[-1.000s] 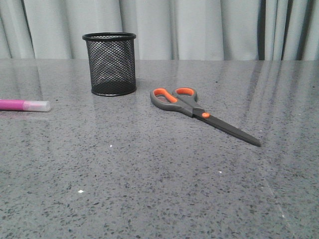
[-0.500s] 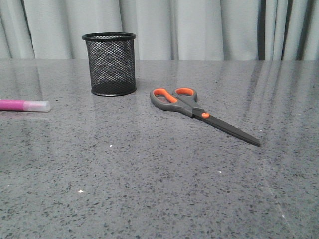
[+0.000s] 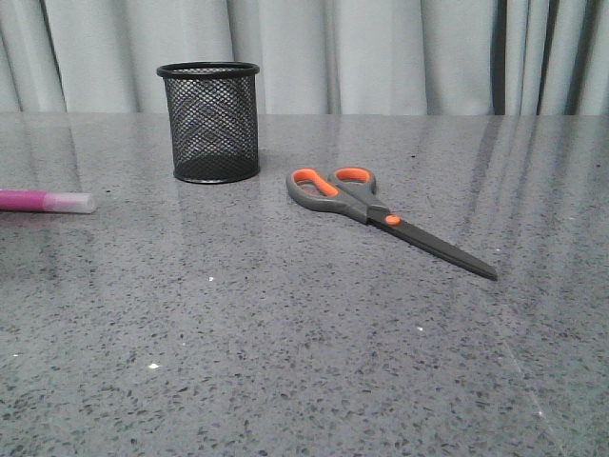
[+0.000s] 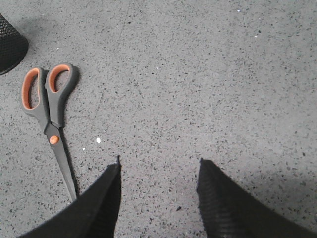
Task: Put pen and scissors into bin
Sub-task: 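Move the left gripper down over the pink highlighter, then close the left gripper around the pink highlighter near its cap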
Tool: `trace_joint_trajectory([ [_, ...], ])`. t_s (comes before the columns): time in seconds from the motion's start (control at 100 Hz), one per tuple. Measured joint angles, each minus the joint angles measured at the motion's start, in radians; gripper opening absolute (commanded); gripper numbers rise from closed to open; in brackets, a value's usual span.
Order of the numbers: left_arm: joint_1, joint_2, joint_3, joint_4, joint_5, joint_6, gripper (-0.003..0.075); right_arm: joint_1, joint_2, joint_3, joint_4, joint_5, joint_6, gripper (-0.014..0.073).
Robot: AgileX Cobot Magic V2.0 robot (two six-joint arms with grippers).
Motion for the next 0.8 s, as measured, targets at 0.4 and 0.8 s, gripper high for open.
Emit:
trace_joint_trajectory([
  [0.4,0.0,0.235,-0.14,0.069,0.082,0.511,0.0333,0.0,0.0,0.0,0.002,0.001,0.0,0.0322],
  [0.8,0.0,0.401,-0.161,0.088,0.061,0.677,0.0333,0.0,0.0,0.0,0.002,0.002,0.0,0.0322],
])
